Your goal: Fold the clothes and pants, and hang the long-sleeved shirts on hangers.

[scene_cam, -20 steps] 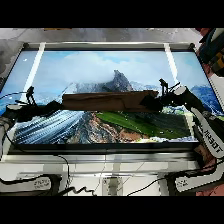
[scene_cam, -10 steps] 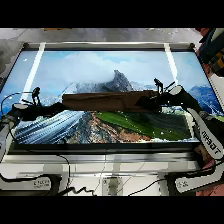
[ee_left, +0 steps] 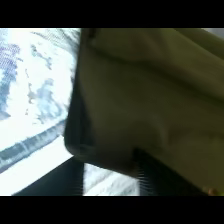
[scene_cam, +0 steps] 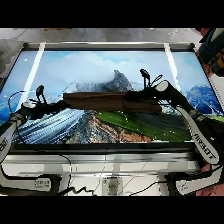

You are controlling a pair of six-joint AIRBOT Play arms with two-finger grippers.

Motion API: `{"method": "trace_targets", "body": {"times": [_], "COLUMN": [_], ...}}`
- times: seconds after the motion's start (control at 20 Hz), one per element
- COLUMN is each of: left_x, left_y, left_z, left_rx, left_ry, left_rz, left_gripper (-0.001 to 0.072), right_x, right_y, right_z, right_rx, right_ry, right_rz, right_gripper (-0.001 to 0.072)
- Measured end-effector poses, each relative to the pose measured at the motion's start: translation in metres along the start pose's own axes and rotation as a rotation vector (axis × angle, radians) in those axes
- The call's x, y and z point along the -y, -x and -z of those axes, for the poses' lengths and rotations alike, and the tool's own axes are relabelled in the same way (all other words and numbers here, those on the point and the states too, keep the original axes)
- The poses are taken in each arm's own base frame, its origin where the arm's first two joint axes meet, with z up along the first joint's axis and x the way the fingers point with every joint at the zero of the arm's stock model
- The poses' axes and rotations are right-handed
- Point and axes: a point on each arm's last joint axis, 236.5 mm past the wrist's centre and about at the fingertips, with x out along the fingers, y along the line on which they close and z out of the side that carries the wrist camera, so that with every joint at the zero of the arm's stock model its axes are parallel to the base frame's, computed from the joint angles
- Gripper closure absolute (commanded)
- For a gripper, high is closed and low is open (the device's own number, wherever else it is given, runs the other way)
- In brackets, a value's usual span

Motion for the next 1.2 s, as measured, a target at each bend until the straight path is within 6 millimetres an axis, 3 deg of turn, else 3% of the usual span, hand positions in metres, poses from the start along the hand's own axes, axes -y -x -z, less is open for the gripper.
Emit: {"method": "trace_targets", "body": {"times": [0.05,0.1,0.15,0.2,0.25,0.45,0.75,0.9,1.0,1.2], "left_x": [0.001,0.002,0.002,0.004,0.009,0.058,0.146,0.178,0.193,0.205], "left_y": [0.0,-0.001,-0.001,0.0,0.003,0.037,0.141,0.194,0.22,0.243], "left_z": [-0.009,-0.014,-0.021,-0.028,-0.035,-0.064,-0.064,-0.055,-0.05,-0.044], "left_rx": [0.039,0.061,0.087,0.108,0.124,0.18,0.219,0.263,0.298,0.327], "left_ry": [0.031,0.047,0.061,0.058,0.035,-0.128,-0.469,-0.596,-0.648,-0.7], "left_rz": [-0.002,-0.006,-0.009,-0.008,-0.002,0.099,0.244,0.279,0.289,0.295], "left_gripper": [0.0656,0.0693,0.0693,0.0693,0.0694,0.0694,0.0693,0.0693,0.0693,0.0693], "right_x": [-0.01,-0.019,-0.03,-0.041,-0.051,-0.085,-0.095,-0.1,-0.113,-0.168], "right_y": [-0.005,-0.009,-0.014,-0.017,-0.021,-0.03,-0.045,-0.066,-0.084,-0.11], "right_z": [-0.007,-0.013,-0.018,-0.023,-0.026,-0.031,-0.023,-0.005,0.015,0.051], "right_rx": [0.036,0.07,0.104,0.139,0.167,0.238,0.238,0.19,0.131,0.04], "right_ry": [0.019,0.028,0.036,0.045,0.055,0.093,0.024,-0.05,-0.076,-0.072], "right_rz": [0.002,0.003,0.001,-0.001,-0.005,-0.023,-0.038,-0.057,-0.084,-0.168], "right_gripper": [0.0286,0.0381,0.0549,0.0666,0.0696,0.0697,0.0698,0.0697,0.0698,0.0697]}}
